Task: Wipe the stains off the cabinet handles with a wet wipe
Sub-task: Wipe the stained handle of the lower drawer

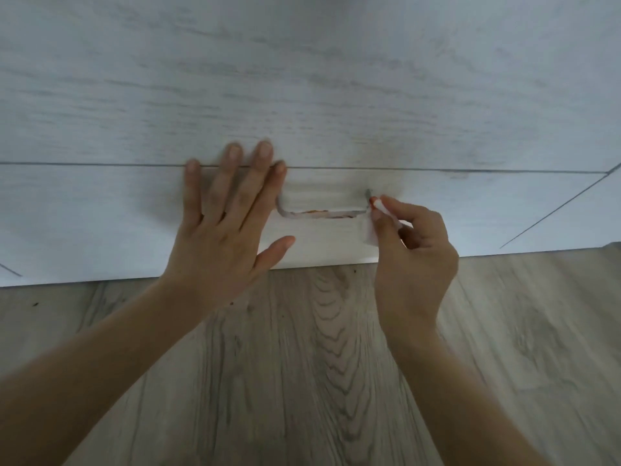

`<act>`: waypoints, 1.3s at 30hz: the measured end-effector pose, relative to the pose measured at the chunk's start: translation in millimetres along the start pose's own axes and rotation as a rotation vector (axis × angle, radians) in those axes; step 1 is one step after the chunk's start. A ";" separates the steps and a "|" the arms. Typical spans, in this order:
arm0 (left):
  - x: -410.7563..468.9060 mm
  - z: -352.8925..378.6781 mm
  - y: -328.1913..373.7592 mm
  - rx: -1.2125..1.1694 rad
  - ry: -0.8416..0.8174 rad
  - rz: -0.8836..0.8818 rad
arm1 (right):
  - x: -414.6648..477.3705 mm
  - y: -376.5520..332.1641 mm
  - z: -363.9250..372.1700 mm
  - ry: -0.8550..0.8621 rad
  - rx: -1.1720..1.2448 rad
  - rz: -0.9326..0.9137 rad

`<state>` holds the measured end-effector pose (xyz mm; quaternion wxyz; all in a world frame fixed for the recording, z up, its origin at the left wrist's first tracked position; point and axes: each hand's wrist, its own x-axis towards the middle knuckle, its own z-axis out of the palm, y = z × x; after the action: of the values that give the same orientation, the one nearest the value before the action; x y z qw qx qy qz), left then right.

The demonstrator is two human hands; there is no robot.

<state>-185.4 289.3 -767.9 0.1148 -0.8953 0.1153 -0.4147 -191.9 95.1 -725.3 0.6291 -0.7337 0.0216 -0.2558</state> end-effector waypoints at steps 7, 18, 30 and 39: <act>0.7 3.0 -0.8 -0.005 0.011 0.002 | -10.9 12.0 2.2 -0.022 -0.099 -0.188; 1.2 3.1 -1.6 -0.001 0.026 -0.005 | -16.6 14.7 18.2 0.116 -0.004 -0.202; 0.8 3.3 0.3 -0.005 0.037 -0.016 | -10.5 11.3 7.8 0.136 0.025 -0.179; 1.6 4.1 0.0 0.003 0.026 -0.011 | -4.3 9.5 5.4 0.073 -0.104 -0.246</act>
<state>-181.3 289.3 -769.3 0.1124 -0.8902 0.1111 -0.4273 -190.6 99.5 -736.1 0.5528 -0.7528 -0.0324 -0.3559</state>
